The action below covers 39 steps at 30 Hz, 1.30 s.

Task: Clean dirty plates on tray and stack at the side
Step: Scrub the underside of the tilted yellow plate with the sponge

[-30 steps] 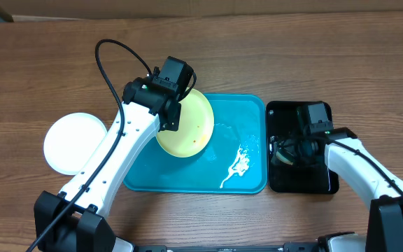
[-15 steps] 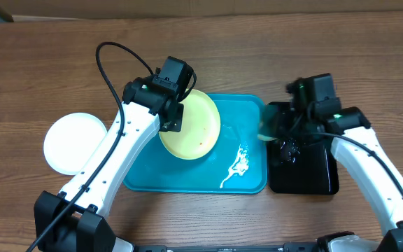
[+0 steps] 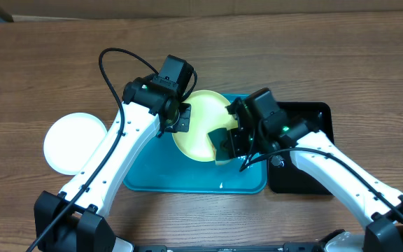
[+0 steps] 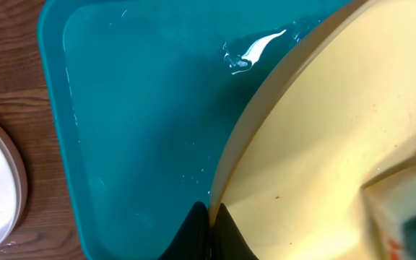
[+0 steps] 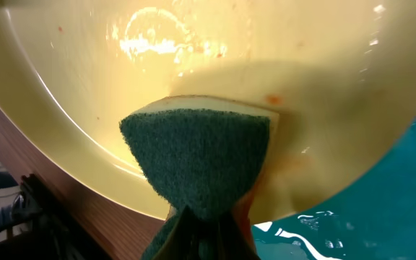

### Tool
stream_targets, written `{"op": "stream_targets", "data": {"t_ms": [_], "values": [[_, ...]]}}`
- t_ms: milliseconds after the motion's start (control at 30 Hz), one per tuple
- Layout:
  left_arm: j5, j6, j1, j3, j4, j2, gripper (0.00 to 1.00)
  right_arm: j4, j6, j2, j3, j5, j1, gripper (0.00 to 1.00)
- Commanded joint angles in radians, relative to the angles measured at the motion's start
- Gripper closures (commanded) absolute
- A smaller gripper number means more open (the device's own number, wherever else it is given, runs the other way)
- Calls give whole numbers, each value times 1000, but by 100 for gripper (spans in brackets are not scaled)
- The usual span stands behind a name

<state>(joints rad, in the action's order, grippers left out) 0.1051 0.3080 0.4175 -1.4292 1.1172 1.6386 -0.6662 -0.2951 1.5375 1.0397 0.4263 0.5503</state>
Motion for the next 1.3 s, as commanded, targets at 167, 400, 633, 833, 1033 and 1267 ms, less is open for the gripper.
{"op": "stream_targets", "data": {"t_ms": [167, 400, 633, 833, 1033, 1267], "values": [[-20, 64, 2, 3, -30, 9, 96, -24, -50, 39, 9, -25, 20, 96], [44, 100, 2, 3, -81, 8, 96, -96, -134, 39, 9, -195, 15, 96], [55, 92, 5, 3, -70, 8, 96, -8, -182, 39, 18, -291, 15, 96], [59, 89, 27, 3, -68, 8, 96, 75, -181, 39, 55, -291, 15, 96], [63, 90, 56, 3, -74, 8, 96, 59, -181, 39, 55, -284, 16, 93], [63, 97, 62, 3, -72, 6, 96, -47, -268, 40, 55, -378, 15, 96]]}}
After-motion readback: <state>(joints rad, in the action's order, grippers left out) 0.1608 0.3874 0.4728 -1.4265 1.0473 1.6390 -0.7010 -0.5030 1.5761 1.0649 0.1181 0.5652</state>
